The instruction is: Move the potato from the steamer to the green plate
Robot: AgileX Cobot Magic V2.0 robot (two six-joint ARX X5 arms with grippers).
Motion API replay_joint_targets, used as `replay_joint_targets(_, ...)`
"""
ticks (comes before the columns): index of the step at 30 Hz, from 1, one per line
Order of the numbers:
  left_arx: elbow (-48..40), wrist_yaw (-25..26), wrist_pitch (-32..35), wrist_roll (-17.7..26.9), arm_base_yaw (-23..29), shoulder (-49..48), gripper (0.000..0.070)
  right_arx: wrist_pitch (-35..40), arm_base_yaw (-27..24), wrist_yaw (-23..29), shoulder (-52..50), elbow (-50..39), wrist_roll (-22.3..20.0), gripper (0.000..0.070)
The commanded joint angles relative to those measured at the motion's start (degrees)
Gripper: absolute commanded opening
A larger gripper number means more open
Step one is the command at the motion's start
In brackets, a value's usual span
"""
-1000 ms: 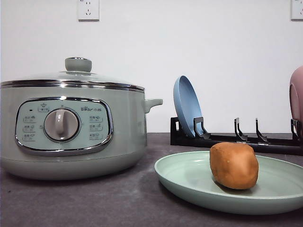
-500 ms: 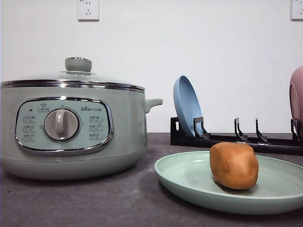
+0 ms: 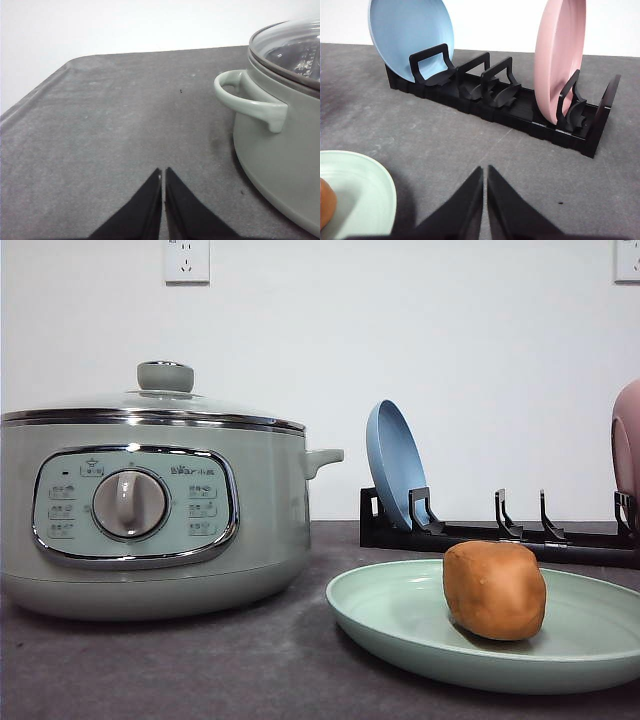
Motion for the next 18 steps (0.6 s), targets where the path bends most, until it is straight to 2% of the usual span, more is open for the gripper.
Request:
replay_joint_targets(1,-1.2,-0.2,-0.3,-0.1,0.0,-0.1,0.0003,0.3,0.0,0.0,-0.2,-0.2,0.8,0.0)
replay_joint_targets(18,-1.2,-0.2,-0.3,-0.1,0.0,-0.1,0.0003,0.3,0.0,0.0,-0.2,-0.2,0.8,0.0)
